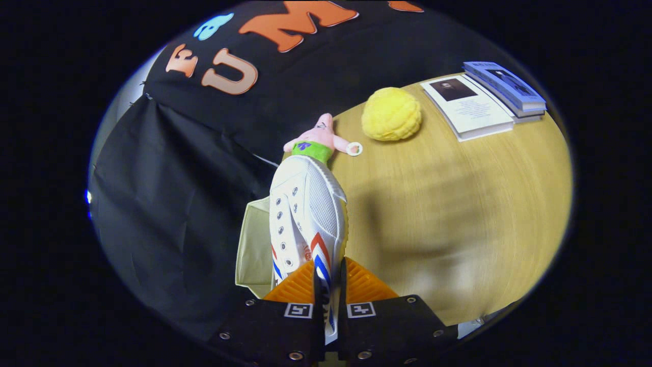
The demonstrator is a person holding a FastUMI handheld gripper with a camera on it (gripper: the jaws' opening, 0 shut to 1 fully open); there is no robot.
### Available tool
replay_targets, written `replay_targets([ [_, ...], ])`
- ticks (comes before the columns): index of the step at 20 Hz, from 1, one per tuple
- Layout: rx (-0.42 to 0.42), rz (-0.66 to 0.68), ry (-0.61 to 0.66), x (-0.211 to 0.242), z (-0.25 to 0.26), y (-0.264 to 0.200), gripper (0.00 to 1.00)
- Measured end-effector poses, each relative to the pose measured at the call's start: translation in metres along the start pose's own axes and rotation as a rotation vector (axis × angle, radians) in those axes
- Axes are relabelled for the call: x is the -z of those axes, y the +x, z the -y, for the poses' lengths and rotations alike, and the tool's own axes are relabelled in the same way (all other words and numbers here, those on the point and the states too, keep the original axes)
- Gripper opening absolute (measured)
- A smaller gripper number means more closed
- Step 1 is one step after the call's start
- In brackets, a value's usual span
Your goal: Open the storage box then place both shoes into the box .Put the left shoe in first, then the right shoe, with the right side of both shoes facing outward in a uniform manner.
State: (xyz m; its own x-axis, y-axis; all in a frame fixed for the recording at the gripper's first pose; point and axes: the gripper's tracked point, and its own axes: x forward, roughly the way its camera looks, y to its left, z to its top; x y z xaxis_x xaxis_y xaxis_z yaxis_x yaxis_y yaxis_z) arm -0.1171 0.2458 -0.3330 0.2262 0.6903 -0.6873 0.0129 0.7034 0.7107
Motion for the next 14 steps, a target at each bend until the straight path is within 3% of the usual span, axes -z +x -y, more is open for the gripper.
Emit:
replay_targets([
  [4,-0.068,-0.005,-0.076,-0.006,-0.06,0.017,0.1],
  [14,-0.101,-0.089,-0.221,0.012,-0.148,0.1,0.1],
])
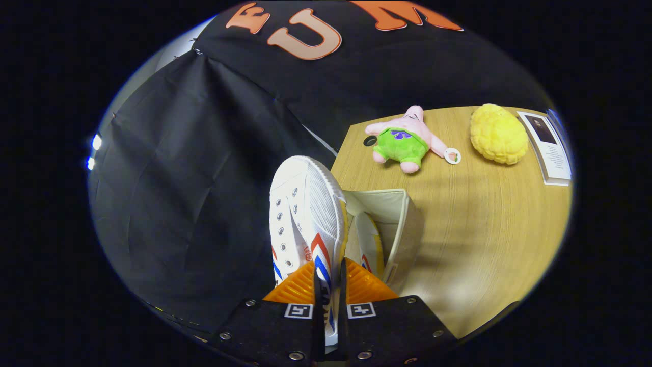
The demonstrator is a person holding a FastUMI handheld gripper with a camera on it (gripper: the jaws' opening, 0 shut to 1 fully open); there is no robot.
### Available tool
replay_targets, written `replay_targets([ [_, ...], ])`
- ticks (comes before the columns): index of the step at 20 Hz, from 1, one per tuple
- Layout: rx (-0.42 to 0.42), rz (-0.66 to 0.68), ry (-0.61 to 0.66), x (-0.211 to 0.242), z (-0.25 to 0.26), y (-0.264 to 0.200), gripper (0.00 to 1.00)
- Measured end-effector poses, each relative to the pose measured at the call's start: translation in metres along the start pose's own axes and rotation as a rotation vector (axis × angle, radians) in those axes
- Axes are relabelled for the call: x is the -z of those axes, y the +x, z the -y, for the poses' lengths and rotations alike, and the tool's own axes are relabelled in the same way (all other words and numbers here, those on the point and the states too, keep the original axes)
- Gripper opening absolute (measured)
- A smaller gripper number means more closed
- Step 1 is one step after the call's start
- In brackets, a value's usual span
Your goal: Open the storage box then place both shoes into the box .Put the left shoe in first, then the right shoe, with the right side of both shoes facing outward in a uniform manner.
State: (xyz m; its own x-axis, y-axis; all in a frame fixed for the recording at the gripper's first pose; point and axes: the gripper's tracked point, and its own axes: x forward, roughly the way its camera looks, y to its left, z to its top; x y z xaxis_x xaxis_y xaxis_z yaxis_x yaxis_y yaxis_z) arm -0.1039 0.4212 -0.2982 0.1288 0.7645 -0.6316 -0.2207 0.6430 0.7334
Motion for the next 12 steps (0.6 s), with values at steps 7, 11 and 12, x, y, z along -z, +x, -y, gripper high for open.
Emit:
replay_targets([
  [7,0.159,-0.116,-0.03,0.037,0.003,0.045,0.1],
  [11,0.197,-0.149,-0.024,0.057,-0.001,0.045,0.19],
  [12,0.161,-0.145,-0.003,0.054,-0.004,0.043,0.3],
])
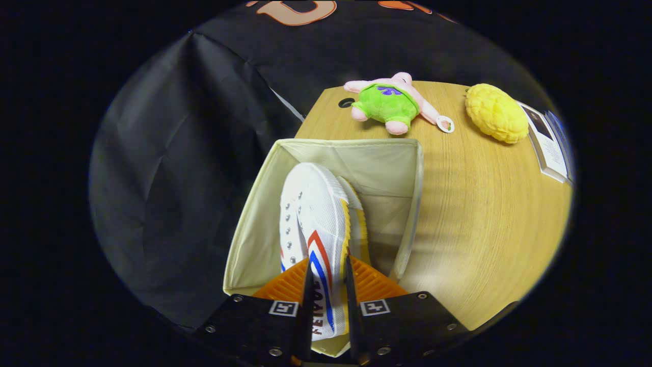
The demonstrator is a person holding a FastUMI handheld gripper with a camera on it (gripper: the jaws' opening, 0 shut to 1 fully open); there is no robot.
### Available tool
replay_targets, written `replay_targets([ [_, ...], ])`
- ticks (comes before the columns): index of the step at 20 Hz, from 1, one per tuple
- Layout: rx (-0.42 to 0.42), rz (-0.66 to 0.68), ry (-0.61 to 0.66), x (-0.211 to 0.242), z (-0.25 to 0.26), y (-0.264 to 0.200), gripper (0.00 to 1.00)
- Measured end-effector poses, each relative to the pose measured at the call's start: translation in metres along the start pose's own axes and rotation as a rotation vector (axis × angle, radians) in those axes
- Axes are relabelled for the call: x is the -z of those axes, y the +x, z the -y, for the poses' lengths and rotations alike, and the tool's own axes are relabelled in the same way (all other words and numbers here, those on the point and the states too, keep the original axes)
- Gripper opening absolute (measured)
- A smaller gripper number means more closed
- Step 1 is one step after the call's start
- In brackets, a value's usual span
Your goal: Open the storage box then place both shoes into the box .Put the left shoe in first, then the right shoe, with the right side of both shoes facing outward in a uniform manner.
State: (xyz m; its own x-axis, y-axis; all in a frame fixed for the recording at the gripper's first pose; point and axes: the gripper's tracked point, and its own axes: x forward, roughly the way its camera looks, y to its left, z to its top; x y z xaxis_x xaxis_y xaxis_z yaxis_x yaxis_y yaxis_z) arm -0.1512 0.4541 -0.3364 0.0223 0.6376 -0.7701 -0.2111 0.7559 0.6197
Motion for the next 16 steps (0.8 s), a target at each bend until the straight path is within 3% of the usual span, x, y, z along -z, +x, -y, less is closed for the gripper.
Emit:
replay_targets([
  [3,-0.1,0.058,0.061,-0.019,-0.008,-0.025,0.51],
  [6,-0.122,0.176,0.044,-0.045,0.007,-0.067,0.75],
  [8,-0.108,0.286,0.0,-0.056,0.027,-0.094,0.8],
  [16,0.096,0.635,-0.12,-0.083,0.142,-0.204,0.94],
])
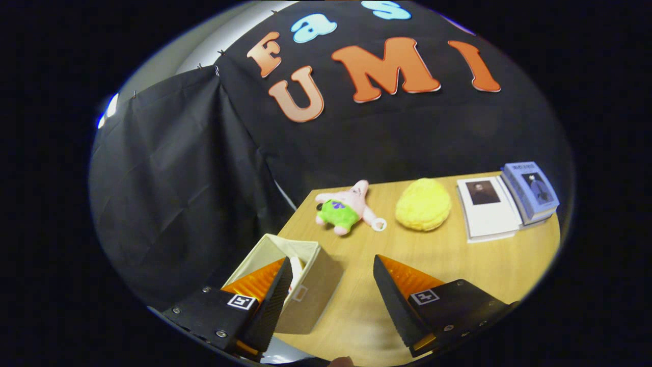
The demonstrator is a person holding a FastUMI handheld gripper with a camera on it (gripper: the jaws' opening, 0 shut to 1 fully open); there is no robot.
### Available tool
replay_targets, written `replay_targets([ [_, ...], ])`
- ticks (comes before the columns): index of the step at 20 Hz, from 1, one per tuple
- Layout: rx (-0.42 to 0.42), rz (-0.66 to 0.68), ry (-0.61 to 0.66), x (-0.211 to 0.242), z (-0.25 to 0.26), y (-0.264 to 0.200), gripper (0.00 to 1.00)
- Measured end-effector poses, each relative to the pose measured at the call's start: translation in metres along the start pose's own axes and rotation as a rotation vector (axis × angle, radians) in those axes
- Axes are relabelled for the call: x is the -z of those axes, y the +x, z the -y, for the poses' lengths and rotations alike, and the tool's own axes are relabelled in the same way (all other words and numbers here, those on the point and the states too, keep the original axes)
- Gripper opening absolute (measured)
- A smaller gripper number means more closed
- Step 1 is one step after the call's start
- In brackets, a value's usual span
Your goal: Open the storage box then place both shoes into the box .Put the left shoe in first, then the right shoe, with the right side of both shoes facing outward in a uniform manner.
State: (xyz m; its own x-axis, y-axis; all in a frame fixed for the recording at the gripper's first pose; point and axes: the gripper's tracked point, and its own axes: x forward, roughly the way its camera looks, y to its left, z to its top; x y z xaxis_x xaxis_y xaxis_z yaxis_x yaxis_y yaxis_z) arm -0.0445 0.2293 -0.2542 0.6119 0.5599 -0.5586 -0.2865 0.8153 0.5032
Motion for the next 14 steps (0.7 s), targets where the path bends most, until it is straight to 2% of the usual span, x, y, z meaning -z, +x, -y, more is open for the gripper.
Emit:
replay_targets([
  [2,0.059,0.098,-0.043,-0.022,0.032,-0.024,0.96],
  [8,0.178,0.349,-0.11,-0.084,0.089,-0.084,0.98],
  [11,0.239,0.414,-0.149,-0.103,0.11,-0.109,0.98],
  [14,0.263,0.454,-0.154,-0.116,0.12,-0.126,0.98],
])
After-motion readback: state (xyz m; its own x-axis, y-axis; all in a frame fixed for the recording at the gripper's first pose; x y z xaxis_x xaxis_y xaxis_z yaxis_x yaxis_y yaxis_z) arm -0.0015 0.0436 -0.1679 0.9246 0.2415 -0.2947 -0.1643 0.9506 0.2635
